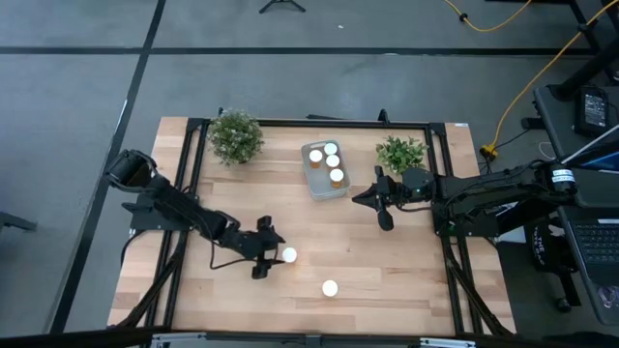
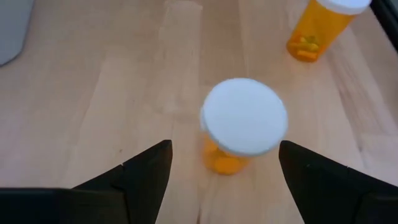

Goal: Pick and place pill bottles into a basket
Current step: Put the orange pill bottle into the gray bin

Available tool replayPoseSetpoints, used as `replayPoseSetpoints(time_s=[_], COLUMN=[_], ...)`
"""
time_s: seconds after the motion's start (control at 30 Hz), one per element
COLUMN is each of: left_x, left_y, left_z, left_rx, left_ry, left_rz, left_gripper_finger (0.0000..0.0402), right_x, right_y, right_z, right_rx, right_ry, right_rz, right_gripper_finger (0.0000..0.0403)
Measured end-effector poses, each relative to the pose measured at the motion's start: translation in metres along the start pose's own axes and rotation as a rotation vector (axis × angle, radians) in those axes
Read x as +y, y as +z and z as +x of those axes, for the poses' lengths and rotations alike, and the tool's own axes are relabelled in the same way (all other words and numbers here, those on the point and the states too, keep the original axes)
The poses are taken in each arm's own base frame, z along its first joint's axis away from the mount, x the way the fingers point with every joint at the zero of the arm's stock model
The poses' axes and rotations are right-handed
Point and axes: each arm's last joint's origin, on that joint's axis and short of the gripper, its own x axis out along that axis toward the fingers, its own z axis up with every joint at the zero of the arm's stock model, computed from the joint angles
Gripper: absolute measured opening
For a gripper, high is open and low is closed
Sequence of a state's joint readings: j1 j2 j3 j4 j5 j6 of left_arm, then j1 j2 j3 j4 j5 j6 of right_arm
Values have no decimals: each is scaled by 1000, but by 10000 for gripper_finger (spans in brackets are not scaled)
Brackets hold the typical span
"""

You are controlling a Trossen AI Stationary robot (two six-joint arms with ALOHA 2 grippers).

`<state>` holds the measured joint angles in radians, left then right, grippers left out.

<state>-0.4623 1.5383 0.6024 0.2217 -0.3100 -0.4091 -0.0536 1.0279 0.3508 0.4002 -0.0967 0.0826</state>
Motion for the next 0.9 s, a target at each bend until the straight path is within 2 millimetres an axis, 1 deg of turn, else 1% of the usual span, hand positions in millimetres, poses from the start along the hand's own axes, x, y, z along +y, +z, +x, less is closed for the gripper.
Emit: replayPoseSetpoints(time_s=[0.13, 0.3, 0.53, 0.6, 0.7, 0.9], left_x=[1, -3, -8, -10, -12, -12], left_y=[5, 10, 16, 19, 26, 28], left_z=[2, 7, 19, 22, 22, 22], left_rx=[30, 44, 145, 146, 128, 148], left_ry=[-20, -34, -21, -29, -27, -11], left_rz=[-4, 47, 83, 108, 136, 143], left_gripper_finger=[290, 290, 290, 290, 290, 290], right_x=[0, 0, 0, 0, 0, 0], right_y=[0, 0, 0, 0, 0, 0], right_z=[0, 0, 0, 0, 0, 0], right_rx=[0, 0, -1, 0, 0, 0], right_ry=[0, 0, 0, 0, 0, 0], right_rz=[15, 16, 18, 18, 18, 18], right_gripper_finger=[18, 18, 18, 18, 18, 18])
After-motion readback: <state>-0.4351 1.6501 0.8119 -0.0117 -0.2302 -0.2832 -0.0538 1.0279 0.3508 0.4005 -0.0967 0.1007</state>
